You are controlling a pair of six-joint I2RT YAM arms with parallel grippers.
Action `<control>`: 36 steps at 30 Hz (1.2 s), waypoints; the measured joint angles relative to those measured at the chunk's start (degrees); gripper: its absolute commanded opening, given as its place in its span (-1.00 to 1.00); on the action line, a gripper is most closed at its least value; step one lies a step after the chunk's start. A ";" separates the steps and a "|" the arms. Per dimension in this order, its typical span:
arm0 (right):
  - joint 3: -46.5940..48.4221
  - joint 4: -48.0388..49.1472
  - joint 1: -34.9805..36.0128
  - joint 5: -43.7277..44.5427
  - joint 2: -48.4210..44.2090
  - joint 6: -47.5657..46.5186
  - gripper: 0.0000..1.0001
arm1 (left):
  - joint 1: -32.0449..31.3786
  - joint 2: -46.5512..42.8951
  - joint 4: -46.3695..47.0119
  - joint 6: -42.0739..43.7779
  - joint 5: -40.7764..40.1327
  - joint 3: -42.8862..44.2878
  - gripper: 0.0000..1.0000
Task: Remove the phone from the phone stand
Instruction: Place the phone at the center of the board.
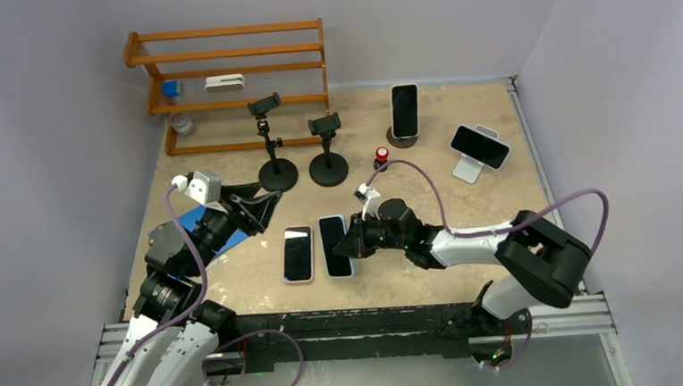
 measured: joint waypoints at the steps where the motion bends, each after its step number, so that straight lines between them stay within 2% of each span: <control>1: 0.00 0.79 -0.44 -0.76 1.01 0.59 -1.00 | 0.00 -0.11 -0.44 0.00 -0.79 0.00 0.01; 17: 0.00 14.49 -5.81 -11.69 15.41 14.93 -1.00 | 0.00 -2.21 -2.62 -0.07 -5.95 0.00 0.03; 33: -0.02 21.90 -6.38 -13.25 21.33 24.09 -1.00 | -0.02 -2.60 -3.23 -0.09 -7.23 0.00 0.02; 36: -0.07 22.16 -6.47 -13.27 21.94 24.35 -0.89 | -0.02 -2.56 -3.23 -0.09 -7.26 0.00 0.02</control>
